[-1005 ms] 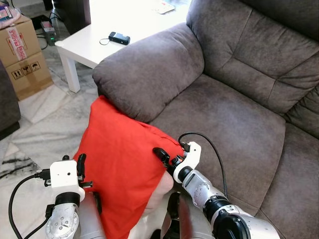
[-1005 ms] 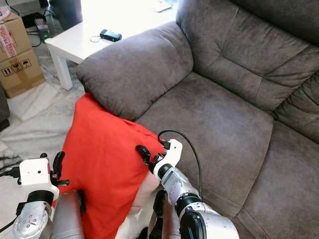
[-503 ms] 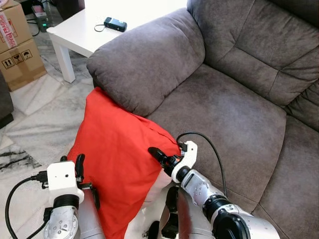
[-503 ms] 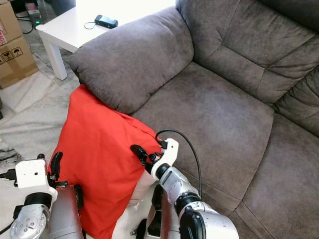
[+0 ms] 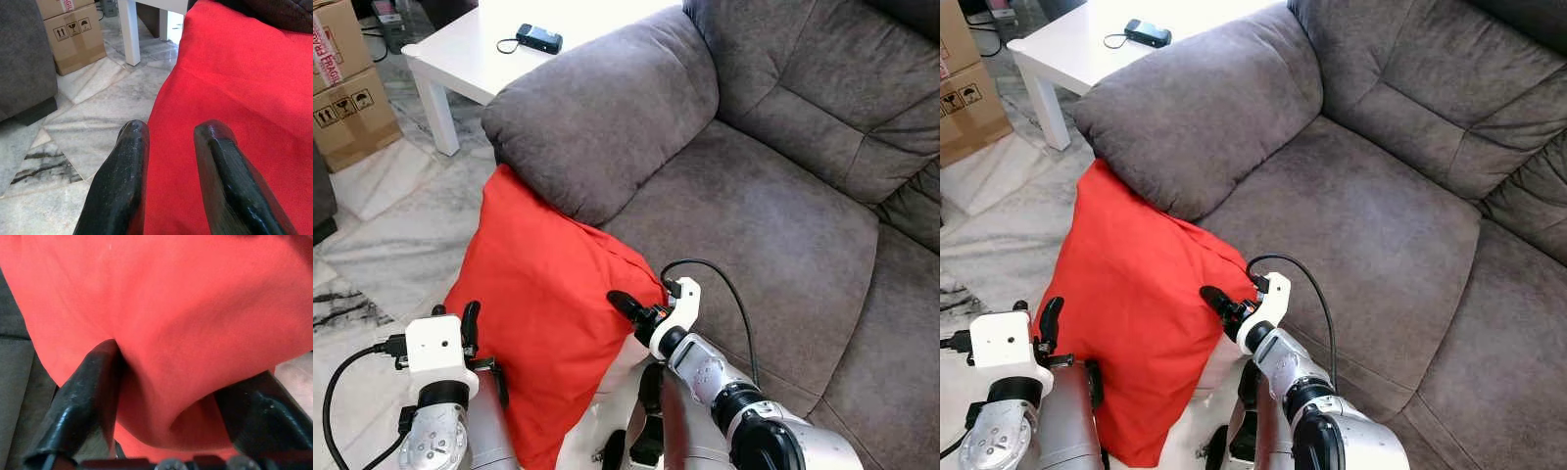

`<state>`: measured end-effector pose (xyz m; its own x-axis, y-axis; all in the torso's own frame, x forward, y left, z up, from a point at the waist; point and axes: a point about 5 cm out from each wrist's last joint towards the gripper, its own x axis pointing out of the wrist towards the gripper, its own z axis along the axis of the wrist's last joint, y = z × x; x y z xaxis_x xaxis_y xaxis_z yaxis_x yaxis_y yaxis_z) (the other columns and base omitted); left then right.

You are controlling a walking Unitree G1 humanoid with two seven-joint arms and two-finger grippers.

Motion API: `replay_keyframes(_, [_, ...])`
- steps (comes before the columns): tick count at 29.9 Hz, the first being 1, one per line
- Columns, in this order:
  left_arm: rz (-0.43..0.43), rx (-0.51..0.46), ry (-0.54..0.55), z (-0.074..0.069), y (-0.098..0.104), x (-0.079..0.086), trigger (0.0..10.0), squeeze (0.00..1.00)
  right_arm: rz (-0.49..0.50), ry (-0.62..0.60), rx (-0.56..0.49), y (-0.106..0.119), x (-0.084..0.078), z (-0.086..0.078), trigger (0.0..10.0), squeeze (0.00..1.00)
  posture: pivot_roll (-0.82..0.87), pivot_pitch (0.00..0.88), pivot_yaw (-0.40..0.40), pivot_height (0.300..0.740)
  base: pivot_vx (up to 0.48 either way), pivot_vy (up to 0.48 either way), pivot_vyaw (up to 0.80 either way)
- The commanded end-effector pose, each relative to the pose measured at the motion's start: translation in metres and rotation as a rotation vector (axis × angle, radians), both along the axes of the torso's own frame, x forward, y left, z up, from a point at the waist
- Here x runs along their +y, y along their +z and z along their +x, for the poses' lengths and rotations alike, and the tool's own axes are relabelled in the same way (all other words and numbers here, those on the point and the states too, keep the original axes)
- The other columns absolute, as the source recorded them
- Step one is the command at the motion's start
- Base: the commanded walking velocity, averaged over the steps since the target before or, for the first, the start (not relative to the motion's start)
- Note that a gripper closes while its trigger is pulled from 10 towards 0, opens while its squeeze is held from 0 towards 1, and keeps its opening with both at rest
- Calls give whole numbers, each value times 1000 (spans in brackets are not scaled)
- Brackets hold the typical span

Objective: Move the pillow to the sofa from floor

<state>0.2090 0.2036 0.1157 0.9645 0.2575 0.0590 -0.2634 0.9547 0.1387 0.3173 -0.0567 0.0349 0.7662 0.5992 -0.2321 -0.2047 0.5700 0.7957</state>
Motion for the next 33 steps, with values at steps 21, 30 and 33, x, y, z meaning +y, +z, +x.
replay_keyframes(21, [9,14,3,4,-2,-1,10000,0,-43,0,-2,2,0,3,0,0,335,232,-292,556,0,0,0])
replay_keyframes(30, [12,1,4,9,0,1,10000,0,-61,-27,-23,5,-8,8,0,0,337,212,-292,556,0,0,0])
replay_keyframes(33, [13,-2,5,10,0,2,10000,0,-57,-36,-27,5,-12,9,0,0,336,211,-291,556,0,0,0])
